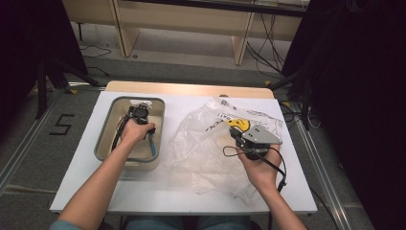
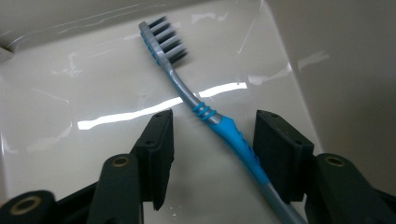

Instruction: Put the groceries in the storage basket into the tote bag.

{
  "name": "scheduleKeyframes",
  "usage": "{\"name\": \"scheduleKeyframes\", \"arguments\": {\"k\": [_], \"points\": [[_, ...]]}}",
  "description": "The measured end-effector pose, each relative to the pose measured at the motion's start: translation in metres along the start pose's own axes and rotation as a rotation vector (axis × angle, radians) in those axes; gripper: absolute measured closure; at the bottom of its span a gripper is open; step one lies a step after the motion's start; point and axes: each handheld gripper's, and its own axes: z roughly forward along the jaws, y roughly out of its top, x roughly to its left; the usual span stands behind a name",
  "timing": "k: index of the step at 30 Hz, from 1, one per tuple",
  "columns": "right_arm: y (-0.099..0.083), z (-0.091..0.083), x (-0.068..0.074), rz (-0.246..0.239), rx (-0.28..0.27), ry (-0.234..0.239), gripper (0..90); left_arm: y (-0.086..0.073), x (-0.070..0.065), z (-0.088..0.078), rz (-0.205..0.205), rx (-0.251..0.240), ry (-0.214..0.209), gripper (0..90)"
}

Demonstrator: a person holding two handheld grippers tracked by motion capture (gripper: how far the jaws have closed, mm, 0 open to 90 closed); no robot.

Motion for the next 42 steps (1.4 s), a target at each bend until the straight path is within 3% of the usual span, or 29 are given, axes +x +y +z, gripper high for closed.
{"name": "scheduleKeyframes", "arguments": {"k": [15, 26, 42], "points": [[0.0000, 0.0002, 0.0001, 0.002, 0.000, 0.000, 90.0, 0.0015, 0.0012, -0.0030, 0.027, 0.045, 0.004, 65.9], [0.0002, -0.0003, -0.0001, -0.001, -0.001, -0.002, 90.0, 0.0010, 0.0055, -0.0051, 0.001, 0.081, 0.014, 79.0], [0.0003, -0.0002, 0.0000, 0.002, 0.000, -0.001, 90.0, 0.0006, 0.0070, -0.0071, 0.026, 0.098, 0.015, 80.5]]}}
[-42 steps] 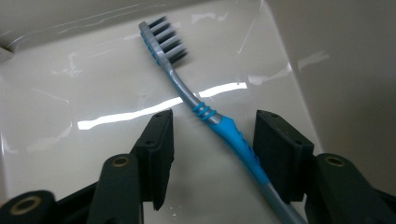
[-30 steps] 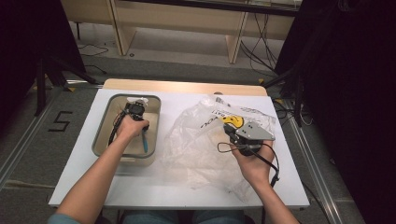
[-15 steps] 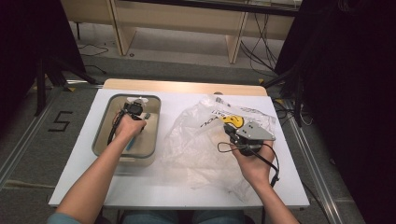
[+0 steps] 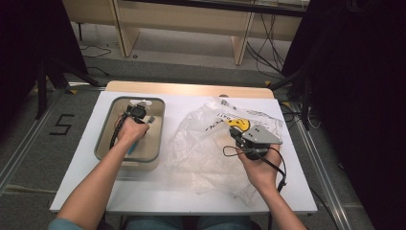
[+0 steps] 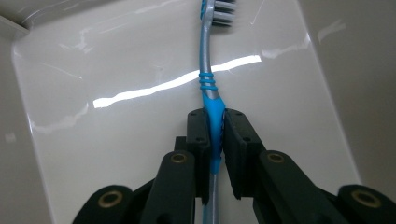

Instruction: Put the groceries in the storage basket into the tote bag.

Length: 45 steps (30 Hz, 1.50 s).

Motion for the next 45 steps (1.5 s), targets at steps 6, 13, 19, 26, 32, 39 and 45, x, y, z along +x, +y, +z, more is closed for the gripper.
{"name": "scheduleKeyframes", "arguments": {"k": [6, 13, 19, 26, 32, 39, 45], "points": [[0.000, 0.001, 0.000, 0.006, 0.000, 0.001, 90.0, -0.002, 0.002, 0.000, -0.014, -0.011, -0.009, 80.5], [-0.001, 0.001, -0.001, 0.003, 0.001, 0.000, 90.0, -0.003, 0.003, 0.000, -0.010, -0.025, -0.012, 80.5], [-0.001, 0.000, -0.001, 0.007, -0.007, -0.008, 90.0, -0.005, 0.006, -0.003, -0.007, -0.054, -0.014, 80.5], [0.000, 0.000, -0.001, 0.009, -0.007, -0.007, 90.0, -0.007, 0.008, -0.012, -0.029, -0.106, -0.044, 80.5], [0.000, 0.000, -0.001, 0.009, -0.007, -0.009, 90.0, -0.008, 0.009, -0.020, -0.028, -0.164, -0.050, 80.4], [0.000, 0.000, -0.001, 0.013, -0.008, -0.010, 90.0, -0.011, 0.011, -0.028, -0.034, -0.217, -0.064, 80.4], [0.000, 0.000, -0.001, 0.015, -0.011, -0.008, 90.0, -0.013, 0.010, -0.037, -0.025, -0.272, -0.073, 80.5]]}}
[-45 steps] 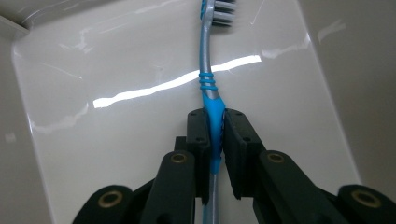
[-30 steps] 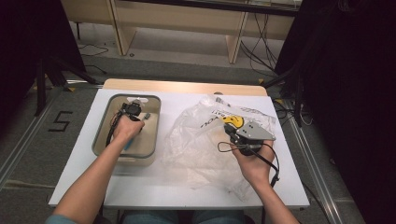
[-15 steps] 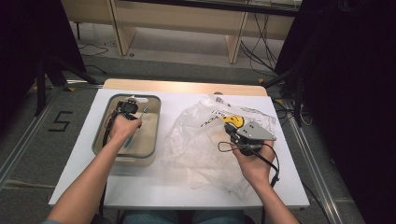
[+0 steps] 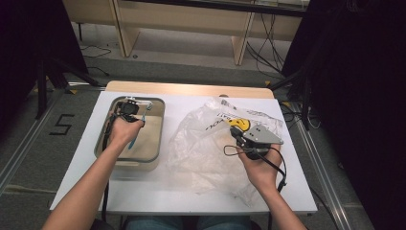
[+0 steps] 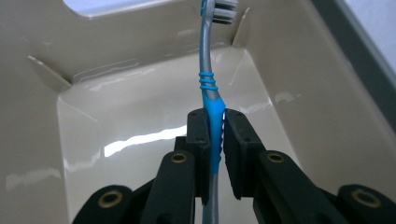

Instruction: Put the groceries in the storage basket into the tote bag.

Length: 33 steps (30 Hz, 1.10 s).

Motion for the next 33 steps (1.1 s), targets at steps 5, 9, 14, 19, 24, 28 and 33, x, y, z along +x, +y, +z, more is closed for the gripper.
{"name": "scheduleKeyframes", "arguments": {"k": [5, 9, 14, 19, 24, 28, 33], "points": [[0.000, 0.000, 0.000, 0.000, 0.001, 0.000, 90.0, 0.000, -0.001, -0.006, 0.010, -0.032, 0.002, 80.4], [0.000, 0.001, 0.000, 0.000, 0.000, 0.000, 90.0, 0.001, -0.004, -0.010, 0.011, -0.055, -0.002, 80.5], [0.000, 0.000, 0.000, 0.003, -0.002, 0.000, 90.0, 0.001, -0.006, -0.014, 0.015, -0.077, -0.010, 80.5], [0.000, 0.000, 0.000, 0.001, -0.001, -0.001, 90.0, 0.001, -0.007, -0.020, 0.009, -0.098, -0.025, 80.5], [0.000, 0.001, 0.001, 0.002, 0.002, 0.001, 90.0, 0.000, -0.007, -0.023, 0.003, -0.116, -0.025, 80.4], [0.000, 0.001, 0.001, 0.001, 0.001, 0.001, 90.0, 0.000, -0.008, -0.028, 0.008, -0.135, -0.028, 80.4], [0.000, 0.001, 0.001, -0.002, 0.002, 0.001, 90.0, 0.000, -0.010, -0.033, 0.016, -0.154, -0.032, 80.5]]}}
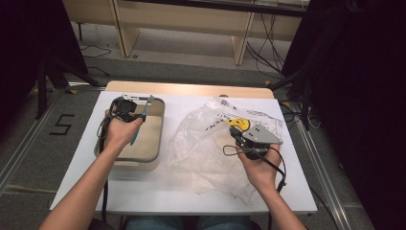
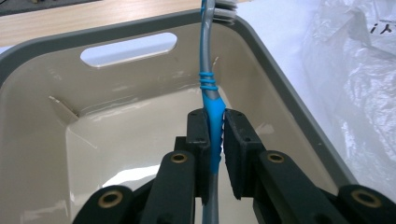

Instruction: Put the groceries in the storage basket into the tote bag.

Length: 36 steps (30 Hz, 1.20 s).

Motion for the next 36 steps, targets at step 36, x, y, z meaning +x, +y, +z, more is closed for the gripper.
{"name": "scheduleKeyframes", "arguments": {"k": [36], "points": [[0.000, 0.001, 0.000, 0.006, -0.003, 0.003, 90.0, 0.003, -0.028, -0.038, 0.067, -0.099, -0.107, 80.4]]}}
